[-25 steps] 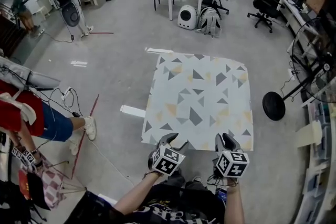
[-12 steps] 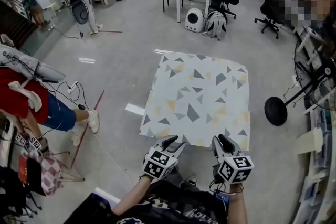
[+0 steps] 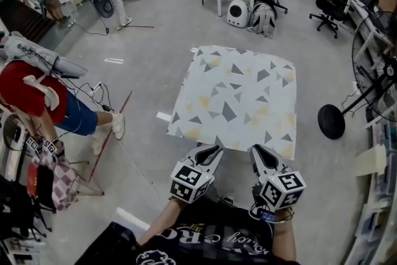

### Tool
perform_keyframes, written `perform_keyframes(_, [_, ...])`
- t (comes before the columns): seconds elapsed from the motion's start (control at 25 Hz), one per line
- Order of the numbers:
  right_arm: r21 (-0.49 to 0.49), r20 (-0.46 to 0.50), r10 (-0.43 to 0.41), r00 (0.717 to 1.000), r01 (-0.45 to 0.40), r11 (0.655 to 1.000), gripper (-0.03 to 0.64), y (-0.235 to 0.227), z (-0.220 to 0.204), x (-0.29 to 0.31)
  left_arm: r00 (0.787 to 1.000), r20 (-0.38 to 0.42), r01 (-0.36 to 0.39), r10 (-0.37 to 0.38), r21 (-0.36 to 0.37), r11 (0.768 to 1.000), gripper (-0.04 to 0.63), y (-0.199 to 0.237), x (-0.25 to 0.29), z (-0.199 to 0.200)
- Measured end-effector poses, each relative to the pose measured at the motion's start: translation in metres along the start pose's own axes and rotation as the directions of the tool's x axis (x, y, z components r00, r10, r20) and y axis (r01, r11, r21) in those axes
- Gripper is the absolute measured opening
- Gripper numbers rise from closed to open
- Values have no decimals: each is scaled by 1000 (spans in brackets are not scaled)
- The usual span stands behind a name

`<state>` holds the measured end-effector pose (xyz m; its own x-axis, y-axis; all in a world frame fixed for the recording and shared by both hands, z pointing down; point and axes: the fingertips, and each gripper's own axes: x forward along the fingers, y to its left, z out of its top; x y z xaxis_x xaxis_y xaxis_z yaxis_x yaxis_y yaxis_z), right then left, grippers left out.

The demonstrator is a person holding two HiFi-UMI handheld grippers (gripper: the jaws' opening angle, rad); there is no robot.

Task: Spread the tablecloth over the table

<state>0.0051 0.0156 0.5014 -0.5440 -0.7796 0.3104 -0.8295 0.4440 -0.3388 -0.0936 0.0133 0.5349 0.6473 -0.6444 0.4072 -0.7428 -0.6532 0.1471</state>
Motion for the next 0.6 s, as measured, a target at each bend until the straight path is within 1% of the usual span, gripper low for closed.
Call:
perform_keyframes(0.16, [-9, 19, 21, 1000, -21, 1000, 38, 5, -2, -19, 1000, 25, 3, -3, 14, 1000, 44, -21, -12, 6])
perform_keyframes(0.28, [6, 32, 35, 999, -35, 999, 32, 8, -2, -28, 999, 36, 13, -14, 23, 1000, 37, -33, -20, 11])
perform_keyframes(0.6, [-7, 34, 70, 997, -69, 998, 26, 15, 0, -46, 997, 41, 66, -68, 51, 997, 32, -66, -24, 15])
